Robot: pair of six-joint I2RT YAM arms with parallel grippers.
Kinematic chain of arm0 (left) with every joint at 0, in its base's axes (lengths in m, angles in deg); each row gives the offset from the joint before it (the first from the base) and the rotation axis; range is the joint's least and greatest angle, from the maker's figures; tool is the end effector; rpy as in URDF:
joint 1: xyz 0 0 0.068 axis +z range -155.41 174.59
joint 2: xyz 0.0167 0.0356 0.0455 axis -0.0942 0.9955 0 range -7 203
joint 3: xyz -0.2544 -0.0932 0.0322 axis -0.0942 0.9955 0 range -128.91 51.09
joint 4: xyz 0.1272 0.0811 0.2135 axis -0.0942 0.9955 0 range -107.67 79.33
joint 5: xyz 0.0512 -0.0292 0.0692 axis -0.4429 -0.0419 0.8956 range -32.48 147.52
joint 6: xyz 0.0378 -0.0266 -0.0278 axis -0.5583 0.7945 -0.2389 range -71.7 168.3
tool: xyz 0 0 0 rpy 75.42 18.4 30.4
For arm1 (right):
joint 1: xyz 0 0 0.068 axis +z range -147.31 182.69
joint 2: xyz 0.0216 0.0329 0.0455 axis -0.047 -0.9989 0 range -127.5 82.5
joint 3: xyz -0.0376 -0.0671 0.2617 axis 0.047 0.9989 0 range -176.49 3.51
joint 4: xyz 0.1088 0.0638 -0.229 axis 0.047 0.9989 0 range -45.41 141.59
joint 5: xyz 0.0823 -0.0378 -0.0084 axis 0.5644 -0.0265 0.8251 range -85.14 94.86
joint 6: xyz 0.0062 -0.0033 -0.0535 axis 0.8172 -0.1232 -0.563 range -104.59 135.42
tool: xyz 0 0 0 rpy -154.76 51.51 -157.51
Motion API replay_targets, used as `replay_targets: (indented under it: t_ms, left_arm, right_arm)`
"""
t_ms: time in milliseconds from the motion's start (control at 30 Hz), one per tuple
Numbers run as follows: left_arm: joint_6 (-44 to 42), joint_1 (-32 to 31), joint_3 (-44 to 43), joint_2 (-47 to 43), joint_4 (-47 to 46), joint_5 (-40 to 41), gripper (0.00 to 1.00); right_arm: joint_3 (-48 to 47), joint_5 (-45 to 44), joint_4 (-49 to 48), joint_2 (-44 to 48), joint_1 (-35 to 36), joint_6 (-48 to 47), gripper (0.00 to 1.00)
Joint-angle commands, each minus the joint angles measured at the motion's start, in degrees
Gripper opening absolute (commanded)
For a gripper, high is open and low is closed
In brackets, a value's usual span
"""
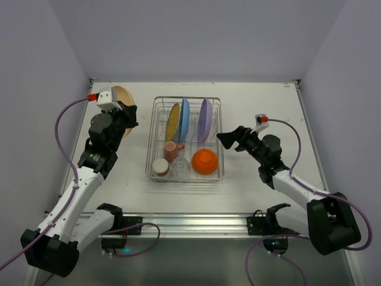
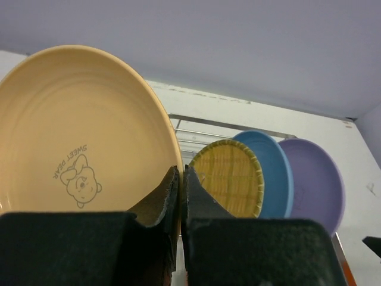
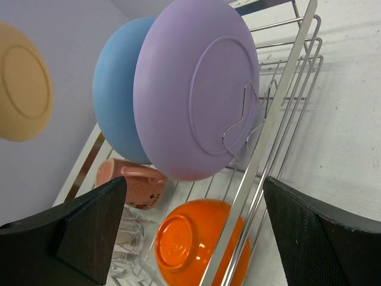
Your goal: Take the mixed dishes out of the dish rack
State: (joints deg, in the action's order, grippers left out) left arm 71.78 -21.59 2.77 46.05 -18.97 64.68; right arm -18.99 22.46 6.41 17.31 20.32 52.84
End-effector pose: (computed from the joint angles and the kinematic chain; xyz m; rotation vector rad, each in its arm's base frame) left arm 0.2120 -0.0570 0.3575 -0.2014 1.6351 -0.4288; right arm 0.2233 0.0823 0.2226 0.0534 1.7398 0.9725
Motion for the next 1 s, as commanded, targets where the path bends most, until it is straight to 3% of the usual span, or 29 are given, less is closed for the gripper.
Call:
replay_targets:
  t_ms: [0,100,400,967]
  left_arm:
    - [2.0,0.1,1.4,-0.9,0.6,10.7,0.00]
    - [3.5,0.2,2.1,0.1,1.2,16.3,0.00]
    - [2.1,0.2,-1.2,8.9,0.4,21.5,0.00]
    - [0.7,5.0,-10.9,30.0,-3.3,22.9,0.00]
  right_arm:
    - [-1.8,1.2,-1.9,0.9,0.3,-0.9,0.99]
    - [-1.8,1.3,-1.9,1.0,0.3,-0.9,0.99]
    - [-1.6,1.2,-1.9,1.4,0.3,-1.0,0.99]
    - [-2.0,1.2,-1.7,0.7,0.3,-1.4,0.99]
